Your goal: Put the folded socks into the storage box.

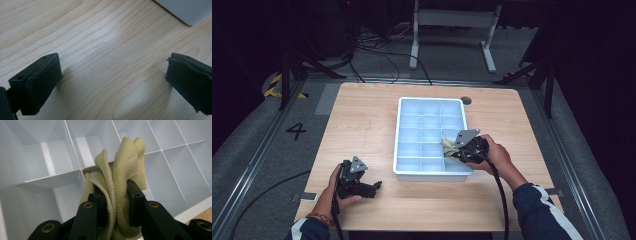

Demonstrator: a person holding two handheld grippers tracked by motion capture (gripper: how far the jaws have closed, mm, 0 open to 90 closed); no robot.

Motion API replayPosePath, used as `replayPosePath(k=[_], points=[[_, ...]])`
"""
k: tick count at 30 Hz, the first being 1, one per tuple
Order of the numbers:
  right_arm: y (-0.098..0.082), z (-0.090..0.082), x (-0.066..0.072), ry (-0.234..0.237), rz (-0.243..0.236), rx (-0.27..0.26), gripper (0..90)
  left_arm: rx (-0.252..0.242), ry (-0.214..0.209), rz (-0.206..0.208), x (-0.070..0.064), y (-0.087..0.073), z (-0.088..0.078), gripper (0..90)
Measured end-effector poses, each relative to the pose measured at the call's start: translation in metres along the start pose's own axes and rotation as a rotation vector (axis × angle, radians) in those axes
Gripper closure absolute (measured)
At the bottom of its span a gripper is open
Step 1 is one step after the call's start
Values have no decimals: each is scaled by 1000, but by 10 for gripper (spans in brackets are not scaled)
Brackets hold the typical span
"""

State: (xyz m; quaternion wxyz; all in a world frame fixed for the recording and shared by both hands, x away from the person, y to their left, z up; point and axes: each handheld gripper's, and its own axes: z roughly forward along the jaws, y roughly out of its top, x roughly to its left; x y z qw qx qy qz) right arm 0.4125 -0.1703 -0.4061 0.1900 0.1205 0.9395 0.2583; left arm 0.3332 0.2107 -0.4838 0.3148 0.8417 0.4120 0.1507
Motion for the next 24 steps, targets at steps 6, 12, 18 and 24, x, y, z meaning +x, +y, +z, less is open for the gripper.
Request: replayPosePath(k=[6,12,18,24], points=[[4,2,-7,51,3,51,744,-1,-1,0,0,0,0,3],[13,12,-11,76,-33,148,745,0,0,0,0,0,0,4],[16,18,-17,128,-51,179,746,2,1,0,0,0,0,3],[19,25,-19,148,-61,243,749,2,1,1,0,0,0,3]])
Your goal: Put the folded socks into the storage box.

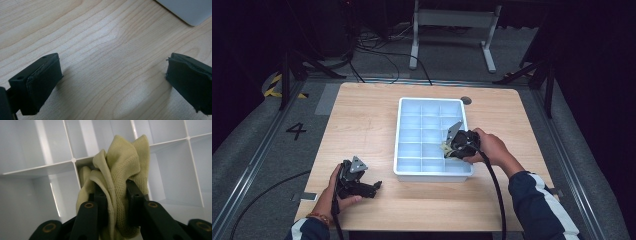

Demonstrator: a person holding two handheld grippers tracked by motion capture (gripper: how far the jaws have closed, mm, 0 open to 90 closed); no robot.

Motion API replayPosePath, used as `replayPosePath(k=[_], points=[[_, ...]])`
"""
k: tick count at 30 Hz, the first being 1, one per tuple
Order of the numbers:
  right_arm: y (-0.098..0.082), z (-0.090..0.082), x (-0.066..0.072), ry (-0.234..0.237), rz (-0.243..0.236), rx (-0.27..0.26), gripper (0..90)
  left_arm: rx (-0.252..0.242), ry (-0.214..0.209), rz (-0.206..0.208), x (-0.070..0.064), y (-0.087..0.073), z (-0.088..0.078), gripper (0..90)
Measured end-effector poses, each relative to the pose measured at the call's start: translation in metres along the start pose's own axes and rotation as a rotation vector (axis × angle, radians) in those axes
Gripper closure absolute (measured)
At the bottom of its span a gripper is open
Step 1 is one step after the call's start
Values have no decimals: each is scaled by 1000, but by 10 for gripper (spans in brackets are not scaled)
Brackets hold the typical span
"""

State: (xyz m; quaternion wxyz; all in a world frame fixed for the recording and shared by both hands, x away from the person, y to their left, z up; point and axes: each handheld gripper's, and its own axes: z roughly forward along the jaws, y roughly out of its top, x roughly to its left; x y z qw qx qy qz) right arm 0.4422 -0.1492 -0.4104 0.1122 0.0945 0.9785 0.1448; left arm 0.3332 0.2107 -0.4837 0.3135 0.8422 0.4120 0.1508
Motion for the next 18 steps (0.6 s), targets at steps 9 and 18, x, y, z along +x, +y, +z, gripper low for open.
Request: replayPosePath(k=[9,18], points=[[5,10,-7,36,-19,76,748,0,0,0,0,0,0,3],[12,15,-7,63,-7,162,746,0,0,0,0,0,0,4]])
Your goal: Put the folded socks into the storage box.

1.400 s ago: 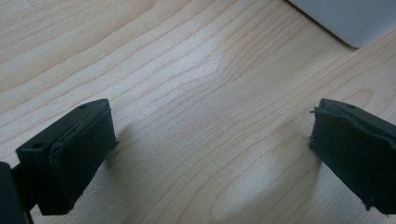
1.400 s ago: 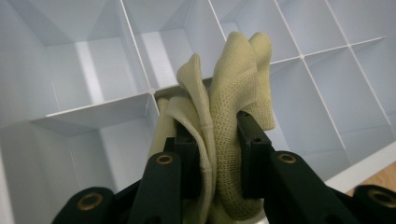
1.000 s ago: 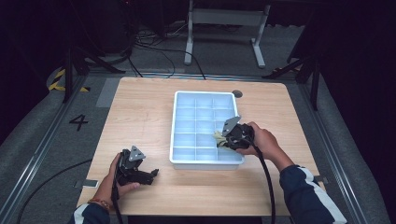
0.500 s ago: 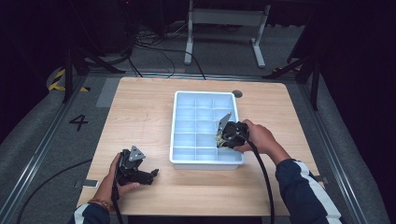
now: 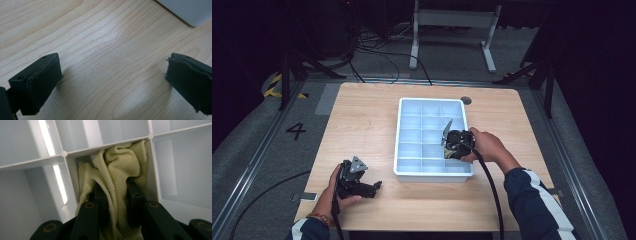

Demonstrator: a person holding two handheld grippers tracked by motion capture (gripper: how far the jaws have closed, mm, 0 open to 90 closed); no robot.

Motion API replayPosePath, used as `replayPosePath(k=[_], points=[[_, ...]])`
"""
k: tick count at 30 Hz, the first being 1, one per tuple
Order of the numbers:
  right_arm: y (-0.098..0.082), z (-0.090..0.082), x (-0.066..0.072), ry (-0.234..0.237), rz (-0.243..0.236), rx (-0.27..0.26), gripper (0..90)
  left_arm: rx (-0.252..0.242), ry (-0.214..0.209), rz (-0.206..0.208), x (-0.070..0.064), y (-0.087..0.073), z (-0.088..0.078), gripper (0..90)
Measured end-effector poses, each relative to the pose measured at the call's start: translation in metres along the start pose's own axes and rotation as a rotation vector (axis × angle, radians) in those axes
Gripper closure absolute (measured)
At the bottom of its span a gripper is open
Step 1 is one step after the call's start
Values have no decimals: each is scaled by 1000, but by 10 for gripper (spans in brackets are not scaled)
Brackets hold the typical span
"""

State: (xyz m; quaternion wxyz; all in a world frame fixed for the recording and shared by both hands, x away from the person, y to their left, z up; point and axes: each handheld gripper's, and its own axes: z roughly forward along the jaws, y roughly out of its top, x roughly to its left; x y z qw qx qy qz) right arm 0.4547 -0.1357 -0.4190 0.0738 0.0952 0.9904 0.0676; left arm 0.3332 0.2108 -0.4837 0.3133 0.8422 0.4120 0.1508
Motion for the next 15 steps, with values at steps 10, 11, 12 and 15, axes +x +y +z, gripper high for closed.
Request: replayPosePath(k=[10,11,12,15], points=[[1,0,-1,10,33,15,731,-3,-1,-2,0,0,0,4],[0,0,-1,7,33,14,728,-3,0,-2,0,0,0,4],[0,0,0,6,35,12,728,-3,0,-2,0,0,0,4],[-1,0,1,-10,27,-5,726,-3,1,-2,0,0,0,4]])
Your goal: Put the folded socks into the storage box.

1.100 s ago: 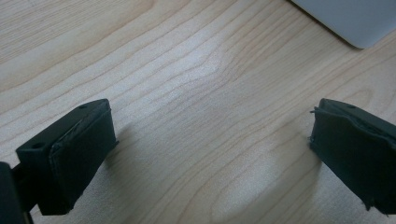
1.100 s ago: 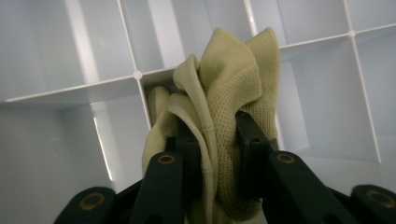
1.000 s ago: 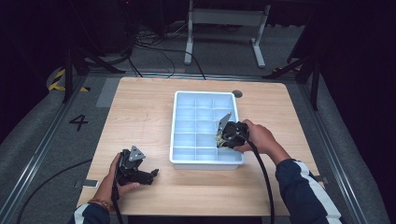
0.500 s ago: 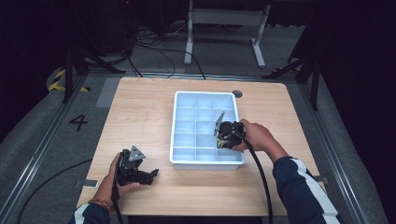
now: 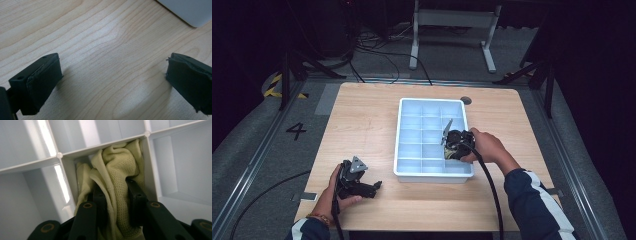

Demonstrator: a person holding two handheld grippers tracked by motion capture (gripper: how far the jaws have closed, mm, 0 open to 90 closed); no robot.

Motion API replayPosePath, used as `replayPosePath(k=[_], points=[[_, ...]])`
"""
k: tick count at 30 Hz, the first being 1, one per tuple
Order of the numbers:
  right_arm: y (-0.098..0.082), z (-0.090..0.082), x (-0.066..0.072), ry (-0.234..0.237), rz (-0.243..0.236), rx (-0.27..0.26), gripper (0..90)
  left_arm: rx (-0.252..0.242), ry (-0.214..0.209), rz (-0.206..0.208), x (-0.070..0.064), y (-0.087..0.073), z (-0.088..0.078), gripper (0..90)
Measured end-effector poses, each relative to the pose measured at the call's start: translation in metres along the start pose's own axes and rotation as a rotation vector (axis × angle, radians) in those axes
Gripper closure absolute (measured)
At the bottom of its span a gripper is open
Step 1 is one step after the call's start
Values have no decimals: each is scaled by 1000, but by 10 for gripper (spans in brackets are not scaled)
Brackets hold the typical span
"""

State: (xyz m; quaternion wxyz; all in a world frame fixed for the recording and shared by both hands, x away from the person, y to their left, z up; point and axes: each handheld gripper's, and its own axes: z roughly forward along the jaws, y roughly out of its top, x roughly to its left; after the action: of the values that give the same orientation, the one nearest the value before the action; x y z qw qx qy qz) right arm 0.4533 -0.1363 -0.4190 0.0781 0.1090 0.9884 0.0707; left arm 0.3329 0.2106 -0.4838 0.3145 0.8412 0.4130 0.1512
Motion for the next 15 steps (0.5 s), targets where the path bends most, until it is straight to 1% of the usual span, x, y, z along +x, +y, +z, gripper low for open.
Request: replayPosePath(k=[3,12,15], points=[[-2,-1,0,-1,5,-12,725,0,0,0,0,0,0,4],[-3,-1,0,-3,19,-27,697,0,1,-1,0,0,0,4],[-4,-2,0,-11,26,-34,684,0,0,0,0,0,0,4]])
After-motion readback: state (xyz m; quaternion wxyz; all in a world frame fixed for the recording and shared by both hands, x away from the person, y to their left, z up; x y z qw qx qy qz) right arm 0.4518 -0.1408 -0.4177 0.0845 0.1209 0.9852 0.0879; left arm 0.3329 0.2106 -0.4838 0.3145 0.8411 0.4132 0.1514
